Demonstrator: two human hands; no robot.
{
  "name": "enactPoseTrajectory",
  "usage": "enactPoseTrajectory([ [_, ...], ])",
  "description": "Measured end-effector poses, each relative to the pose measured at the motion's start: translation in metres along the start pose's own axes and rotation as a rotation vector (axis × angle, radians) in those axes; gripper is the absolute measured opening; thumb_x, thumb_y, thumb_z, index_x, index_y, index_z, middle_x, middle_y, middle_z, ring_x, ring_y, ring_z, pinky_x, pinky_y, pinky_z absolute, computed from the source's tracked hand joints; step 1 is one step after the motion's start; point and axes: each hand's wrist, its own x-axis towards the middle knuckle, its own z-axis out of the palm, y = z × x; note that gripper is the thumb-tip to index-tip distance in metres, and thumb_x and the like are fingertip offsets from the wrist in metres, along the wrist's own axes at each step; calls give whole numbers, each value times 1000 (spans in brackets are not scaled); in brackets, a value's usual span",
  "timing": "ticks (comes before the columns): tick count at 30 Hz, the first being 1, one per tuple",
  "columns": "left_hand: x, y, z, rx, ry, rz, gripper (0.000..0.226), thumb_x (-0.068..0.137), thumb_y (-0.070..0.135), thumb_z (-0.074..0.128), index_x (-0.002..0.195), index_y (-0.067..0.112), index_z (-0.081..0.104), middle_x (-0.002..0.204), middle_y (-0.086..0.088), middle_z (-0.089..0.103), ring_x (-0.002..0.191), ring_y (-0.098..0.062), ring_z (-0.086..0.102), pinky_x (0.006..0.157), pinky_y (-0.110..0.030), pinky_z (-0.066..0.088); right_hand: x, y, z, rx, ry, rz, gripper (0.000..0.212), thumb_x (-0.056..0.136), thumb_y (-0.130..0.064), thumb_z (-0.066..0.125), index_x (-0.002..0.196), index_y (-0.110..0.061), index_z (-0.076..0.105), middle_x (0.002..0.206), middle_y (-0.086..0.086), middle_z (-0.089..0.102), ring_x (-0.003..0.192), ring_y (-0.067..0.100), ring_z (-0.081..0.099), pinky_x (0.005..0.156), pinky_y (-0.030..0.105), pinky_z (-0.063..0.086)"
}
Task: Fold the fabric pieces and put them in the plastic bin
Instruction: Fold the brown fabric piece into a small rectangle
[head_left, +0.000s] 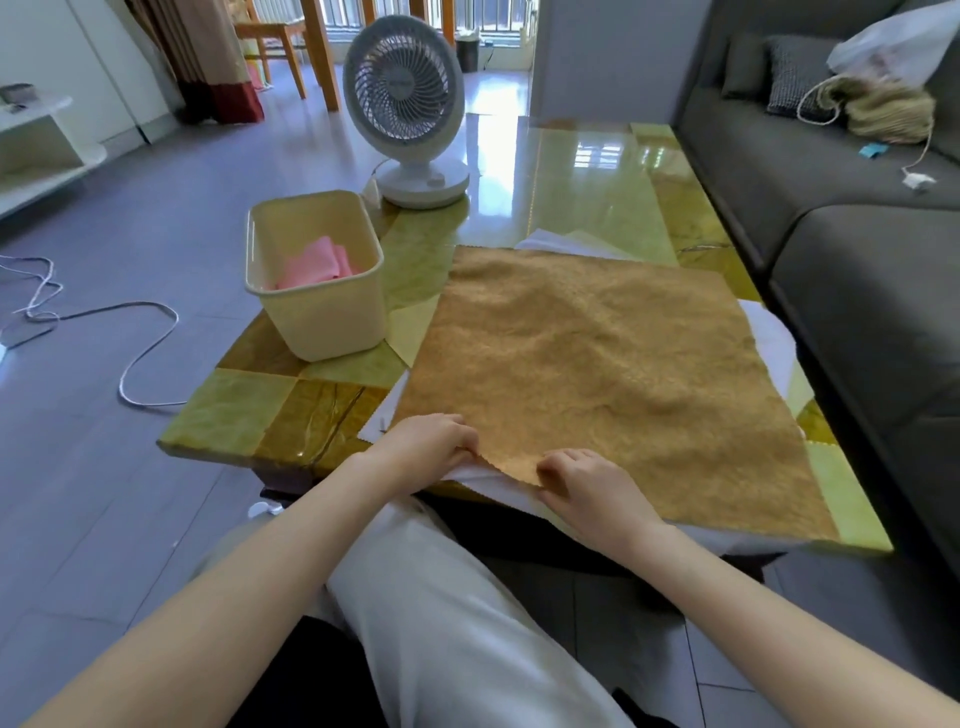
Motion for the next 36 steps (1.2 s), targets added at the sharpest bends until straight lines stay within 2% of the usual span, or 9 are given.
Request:
enactPoseTrajectory([
  [6, -2, 8, -5, -12, 147, -79, 22, 101, 19, 33, 108, 19, 54, 103, -5, 65, 92, -29, 57, 69, -30, 33, -12, 30, -16, 49, 80, 155, 22, 96, -20, 46, 112, -18, 61, 110, -4, 66, 101, 16, 61, 84, 28, 49],
  [9, -4, 8, -11, -53, 142, -86, 23, 101, 18, 32, 106, 21, 54, 98, -4, 66, 89, -29, 56, 71, -33, 38, -23, 50, -28, -22, 106, 226, 19, 96, -21, 45, 107, -18, 61, 104, -3, 67, 93, 18, 62, 75, 30, 49],
  [12, -6, 15, -18, -69, 121, -71, 23, 101, 19, 32, 104, 22, 55, 96, -1, 67, 89, -27, 58, 81, -37, 43, -34, 64, -40, -113, 96, 288, 20, 98, -29, 43, 99, -17, 59, 85, 0, 67, 76, 21, 62, 59, 30, 39],
  [15, -6, 25, -22, -51, 23, -61, 24, 101, 23, 32, 105, 24, 55, 97, 6, 65, 93, -19, 61, 97, -39, 37, -40, 73, -49, -206, 24, 279, 24, 97, -34, 43, 98, -17, 59, 79, 0, 65, 71, 20, 61, 55, 29, 39],
  [19, -5, 30, -31, -129, -167, -24, 18, 100, 21, 38, 93, 25, 55, 85, 11, 54, 92, -14, 53, 89, -29, 33, -40, 80, -70, -144, -237, 239, 28, 94, -43, 48, 104, -21, 63, 93, -7, 65, 83, 13, 60, 73, 29, 51],
  [22, 4, 26, -43, -139, -210, -16, 16, 99, 20, 42, 101, 22, 58, 91, 9, 52, 97, -14, 51, 89, -27, 32, -28, 86, -93, -188, -354, 234, 30, 89, -49, 53, 101, -23, 63, 90, -12, 57, 83, 10, 54, 68, 23, 44],
  [26, 31, 17, -67, -138, -50, -92, 17, 96, 18, 48, 106, 17, 61, 95, 0, 56, 90, -18, 51, 76, -27, 37, 4, 102, -121, -244, -264, 281, 31, 86, -47, 60, 104, -22, 64, 96, -6, 59, 92, 18, 57, 67, 25, 40],
  [32, 82, 8, -92, -58, 209, -230, 17, 95, 15, 47, 104, 15, 62, 105, -6, 62, 88, -23, 57, 71, -29, 43, 64, 120, -145, -290, 45, 380, 22, 93, -31, 53, 108, -17, 62, 112, 6, 64, 104, 27, 58, 75, 31, 43],
  [36, 119, -3, -93, 31, 292, -297, 23, 97, 14, 44, 105, 19, 64, 108, -1, 67, 100, -24, 59, 87, -34, 38, 101, 133, -144, -320, 102, 419, 24, 96, -25, 48, 114, -14, 61, 116, 9, 62, 109, 28, 57, 85, 35, 45],
])
